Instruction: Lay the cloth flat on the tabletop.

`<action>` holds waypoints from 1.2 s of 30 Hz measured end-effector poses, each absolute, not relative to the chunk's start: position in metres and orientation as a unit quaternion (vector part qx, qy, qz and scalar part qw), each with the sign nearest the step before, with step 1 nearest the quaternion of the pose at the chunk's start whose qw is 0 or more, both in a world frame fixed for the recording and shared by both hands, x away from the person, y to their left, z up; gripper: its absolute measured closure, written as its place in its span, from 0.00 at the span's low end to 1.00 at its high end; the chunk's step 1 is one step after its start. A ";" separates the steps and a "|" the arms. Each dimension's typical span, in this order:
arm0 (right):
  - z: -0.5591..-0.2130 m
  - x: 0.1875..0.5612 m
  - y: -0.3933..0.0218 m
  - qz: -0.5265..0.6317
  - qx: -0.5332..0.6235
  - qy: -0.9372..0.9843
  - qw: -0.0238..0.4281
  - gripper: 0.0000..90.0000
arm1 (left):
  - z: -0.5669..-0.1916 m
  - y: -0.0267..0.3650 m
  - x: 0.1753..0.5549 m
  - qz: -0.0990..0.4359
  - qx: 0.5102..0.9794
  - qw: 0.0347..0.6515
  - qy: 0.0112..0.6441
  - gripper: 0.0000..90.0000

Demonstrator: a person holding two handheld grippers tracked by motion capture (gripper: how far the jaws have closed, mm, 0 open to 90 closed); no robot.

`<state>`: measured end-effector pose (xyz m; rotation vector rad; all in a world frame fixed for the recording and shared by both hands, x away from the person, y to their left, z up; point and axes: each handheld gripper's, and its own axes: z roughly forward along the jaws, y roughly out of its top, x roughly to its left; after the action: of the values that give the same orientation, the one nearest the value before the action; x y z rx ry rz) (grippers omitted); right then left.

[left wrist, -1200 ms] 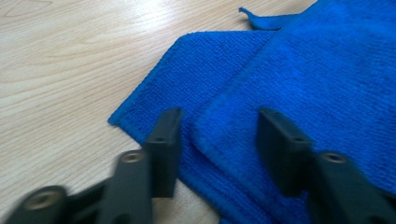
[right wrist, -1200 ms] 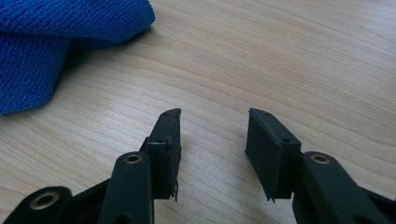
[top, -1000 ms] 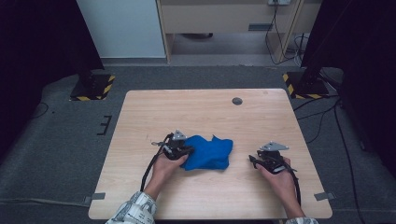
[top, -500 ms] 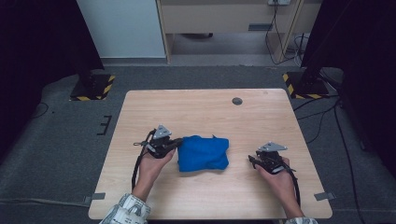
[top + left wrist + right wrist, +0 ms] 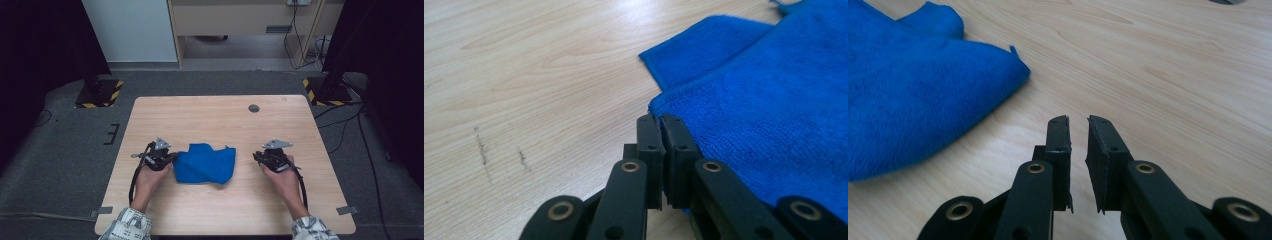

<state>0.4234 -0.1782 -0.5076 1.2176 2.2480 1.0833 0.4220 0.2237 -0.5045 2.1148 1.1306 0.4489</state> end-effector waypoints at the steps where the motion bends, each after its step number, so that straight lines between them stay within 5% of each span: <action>1: -0.508 0.427 -0.173 0.383 0.429 0.799 0.180 0.88 | -0.506 0.224 0.423 0.173 0.815 0.341 0.436 0.97; 12: -0.512 0.459 -0.127 0.414 0.430 0.793 0.122 0.59 | -0.515 0.226 0.427 0.162 0.815 0.337 0.442 0.96; 18: -0.517 0.464 -0.113 0.402 0.440 0.794 0.120 0.51 | -0.519 0.228 0.430 0.160 0.813 0.336 0.448 0.96; 23: -0.524 0.466 -0.107 0.388 0.439 0.801 0.122 0.60 | -0.523 0.231 0.432 0.152 0.809 0.339 0.455 0.96; 30: -0.524 0.463 -0.105 0.400 0.420 0.806 0.115 0.97 | -0.523 0.231 0.432 0.148 0.808 0.341 0.456 0.96; 36: -0.510 0.453 -0.112 0.406 0.405 0.808 0.136 0.98 | -0.515 0.226 0.427 0.148 0.803 0.364 0.449 0.96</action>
<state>0.4526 -0.1115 -0.5104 1.1736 2.3392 1.1770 0.4272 0.2262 -0.5149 2.0654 1.1550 0.3803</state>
